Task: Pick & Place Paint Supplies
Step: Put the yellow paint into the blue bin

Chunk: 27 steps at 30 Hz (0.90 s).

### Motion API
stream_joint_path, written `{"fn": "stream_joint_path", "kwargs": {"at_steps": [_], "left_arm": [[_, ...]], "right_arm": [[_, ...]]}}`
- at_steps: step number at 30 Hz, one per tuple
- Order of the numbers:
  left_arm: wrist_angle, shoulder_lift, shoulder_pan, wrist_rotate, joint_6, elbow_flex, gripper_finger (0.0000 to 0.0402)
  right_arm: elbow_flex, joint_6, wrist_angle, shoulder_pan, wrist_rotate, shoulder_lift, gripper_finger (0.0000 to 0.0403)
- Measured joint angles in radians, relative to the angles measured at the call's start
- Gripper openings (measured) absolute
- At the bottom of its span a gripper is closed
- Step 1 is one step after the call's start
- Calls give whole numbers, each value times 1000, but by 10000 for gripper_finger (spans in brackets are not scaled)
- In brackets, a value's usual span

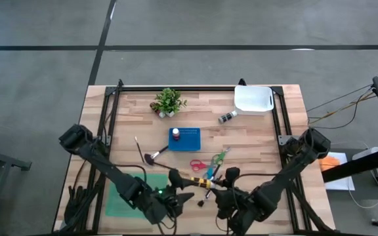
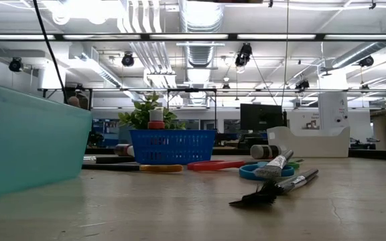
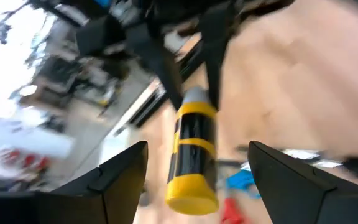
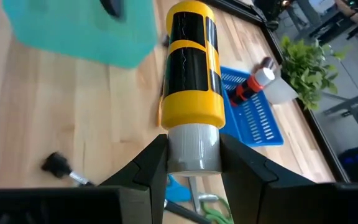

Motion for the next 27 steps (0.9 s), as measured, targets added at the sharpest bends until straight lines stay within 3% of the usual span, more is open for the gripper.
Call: {"fn": "stream_joint_path", "kwargs": {"at_steps": [13, 20, 27], "left_arm": [[32, 74, 45, -161, 73, 1, 286], [35, 74, 58, -149, 73, 0, 284], [36, 74, 58, -124, 72, 0, 218]], "right_arm": [[6, -16, 31, -39, 1, 0, 113], [6, -60, 76, -39, 0, -1, 113], [6, -65, 78, -40, 1, -1, 113]]}}
